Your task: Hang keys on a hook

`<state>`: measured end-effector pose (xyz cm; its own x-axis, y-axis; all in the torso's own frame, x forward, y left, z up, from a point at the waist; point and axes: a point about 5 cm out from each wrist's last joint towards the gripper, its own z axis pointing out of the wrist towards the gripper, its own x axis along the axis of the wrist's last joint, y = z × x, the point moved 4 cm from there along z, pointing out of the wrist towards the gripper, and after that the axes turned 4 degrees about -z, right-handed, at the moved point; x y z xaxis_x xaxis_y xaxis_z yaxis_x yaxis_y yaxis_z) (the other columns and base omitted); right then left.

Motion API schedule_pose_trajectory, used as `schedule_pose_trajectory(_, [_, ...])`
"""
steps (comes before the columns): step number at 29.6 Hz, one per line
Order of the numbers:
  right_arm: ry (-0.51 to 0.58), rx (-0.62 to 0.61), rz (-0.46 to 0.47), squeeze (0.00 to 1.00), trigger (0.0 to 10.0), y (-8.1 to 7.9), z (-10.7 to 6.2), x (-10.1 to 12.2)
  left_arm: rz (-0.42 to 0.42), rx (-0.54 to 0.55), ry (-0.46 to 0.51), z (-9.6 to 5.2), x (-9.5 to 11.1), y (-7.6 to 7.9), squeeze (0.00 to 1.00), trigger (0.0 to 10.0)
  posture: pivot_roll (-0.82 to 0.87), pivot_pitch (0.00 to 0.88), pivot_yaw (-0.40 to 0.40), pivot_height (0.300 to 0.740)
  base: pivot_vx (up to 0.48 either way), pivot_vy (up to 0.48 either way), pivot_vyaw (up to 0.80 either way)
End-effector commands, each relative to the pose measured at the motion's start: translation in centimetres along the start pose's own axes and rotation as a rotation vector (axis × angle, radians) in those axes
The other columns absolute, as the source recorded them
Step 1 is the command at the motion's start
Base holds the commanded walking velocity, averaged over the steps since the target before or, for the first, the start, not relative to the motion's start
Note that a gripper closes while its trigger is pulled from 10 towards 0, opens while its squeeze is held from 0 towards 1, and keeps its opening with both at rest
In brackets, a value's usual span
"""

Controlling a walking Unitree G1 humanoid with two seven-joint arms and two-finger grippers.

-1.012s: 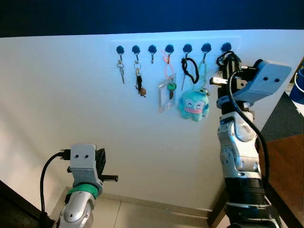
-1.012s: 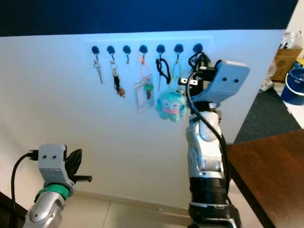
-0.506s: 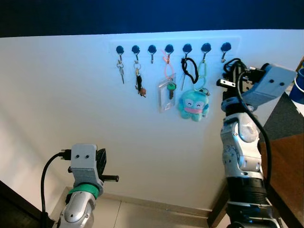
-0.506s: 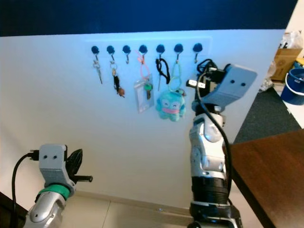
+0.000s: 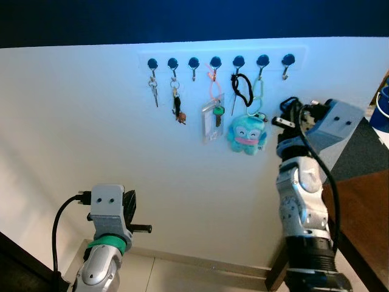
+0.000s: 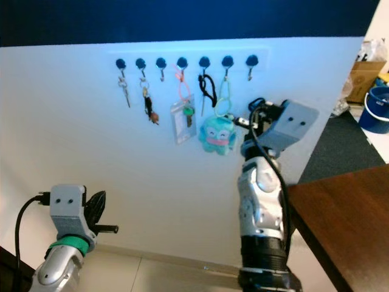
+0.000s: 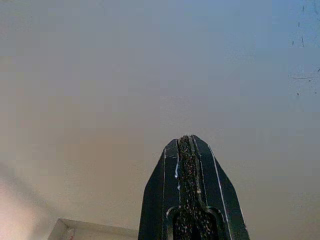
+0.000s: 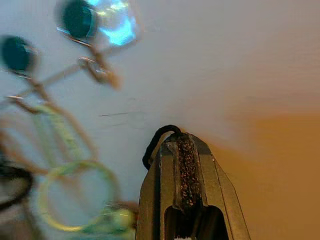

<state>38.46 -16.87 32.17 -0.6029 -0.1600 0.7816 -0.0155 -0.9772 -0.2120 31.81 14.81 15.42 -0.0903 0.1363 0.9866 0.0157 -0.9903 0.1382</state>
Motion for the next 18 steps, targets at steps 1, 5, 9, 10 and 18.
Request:
schedule_pose_trajectory(1, [0.038,0.053,0.010,0.00,10.0,-1.3,-0.1,0.7,0.003,0.017,-0.012,-0.1,-0.2,-0.6,0.00,10.0,-0.12,0.092,0.199,0.740,0.000,0.000,0.00])
schedule_pose_trajectory(5, [0.114,0.173,0.029,0.00,10.0,-3.9,0.2,2.5,0.005,0.016,-0.009,-0.1,-0.2,-0.6,0.00,10.0,-0.12,0.093,0.201,0.740,0.000,0.000,0.00])
schedule_pose_trajectory(9, [0.154,0.228,0.033,0.00,10.0,-5.3,0.3,3.4,0.005,0.016,-0.009,-0.1,-0.2,-0.6,0.00,10.0,-0.12,0.093,0.201,0.740,0.000,0.000,0.00])
schedule_pose_trajectory(10, [0.156,0.230,0.034,0.00,10.0,-5.4,0.3,3.5,0.005,0.016,-0.010,-0.1,-0.2,-0.6,0.00,10.0,-0.12,0.093,0.201,0.740,0.000,0.000,0.00])
schedule_pose_trajectory(18, [0.150,0.175,0.030,0.00,10.0,-4.9,0.6,3.4,0.006,0.015,-0.013,-0.2,-0.2,-0.6,0.00,10.0,-0.11,0.094,0.203,0.740,0.000,0.000,0.00])
